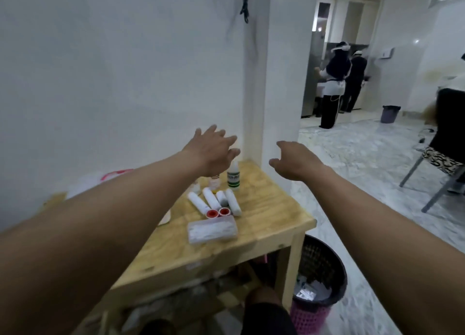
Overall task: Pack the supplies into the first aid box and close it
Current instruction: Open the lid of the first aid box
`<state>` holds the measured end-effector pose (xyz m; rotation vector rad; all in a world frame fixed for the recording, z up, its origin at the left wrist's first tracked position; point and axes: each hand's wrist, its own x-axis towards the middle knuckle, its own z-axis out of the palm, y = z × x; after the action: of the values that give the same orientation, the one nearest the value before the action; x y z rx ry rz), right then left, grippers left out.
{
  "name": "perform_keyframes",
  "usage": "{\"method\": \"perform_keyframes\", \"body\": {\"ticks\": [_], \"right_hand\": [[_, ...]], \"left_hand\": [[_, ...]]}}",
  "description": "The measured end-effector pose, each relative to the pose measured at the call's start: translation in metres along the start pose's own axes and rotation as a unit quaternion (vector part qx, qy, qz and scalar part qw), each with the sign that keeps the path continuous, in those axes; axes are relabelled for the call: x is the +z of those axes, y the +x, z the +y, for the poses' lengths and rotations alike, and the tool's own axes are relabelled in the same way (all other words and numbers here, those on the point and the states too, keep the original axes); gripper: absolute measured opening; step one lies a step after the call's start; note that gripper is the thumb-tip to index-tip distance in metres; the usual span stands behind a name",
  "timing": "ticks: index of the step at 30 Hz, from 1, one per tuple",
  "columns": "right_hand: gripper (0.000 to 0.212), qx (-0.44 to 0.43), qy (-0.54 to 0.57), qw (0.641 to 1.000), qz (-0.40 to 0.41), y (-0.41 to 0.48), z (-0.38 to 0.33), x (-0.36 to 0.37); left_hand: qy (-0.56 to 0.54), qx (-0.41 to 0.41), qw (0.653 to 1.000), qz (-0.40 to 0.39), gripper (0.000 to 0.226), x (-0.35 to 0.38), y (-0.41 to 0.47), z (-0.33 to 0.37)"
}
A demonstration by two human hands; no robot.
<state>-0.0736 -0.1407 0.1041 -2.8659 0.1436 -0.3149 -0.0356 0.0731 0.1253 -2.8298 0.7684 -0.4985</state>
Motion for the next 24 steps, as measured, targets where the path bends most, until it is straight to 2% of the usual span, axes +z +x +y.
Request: {"method": "perform_keyframes", "body": {"ticks": [9, 18, 24], "right_hand": [[0.060, -0.142, 0.031, 0.989, -0.022, -0.013, -0.108, 0.024], [0.059, -0.252, 0.064, 0.963, -0.068, -0.025, -0.191, 0.065], [0.054, -0.286, 0.073, 0.951, -0.091, -0.031, -0.223, 0.082]], "left_hand": [[-0.010, -0.127, 0.992, -0.005, 0.049, 0.002, -0.102, -0.077], [-0.067, -0.254, 0.965, 0.010, 0.046, 0.030, -0.183, -0.121], [-0.080, -0.266, 0.960, 0.042, 0.046, 0.052, -0.199, -0.124]]}}
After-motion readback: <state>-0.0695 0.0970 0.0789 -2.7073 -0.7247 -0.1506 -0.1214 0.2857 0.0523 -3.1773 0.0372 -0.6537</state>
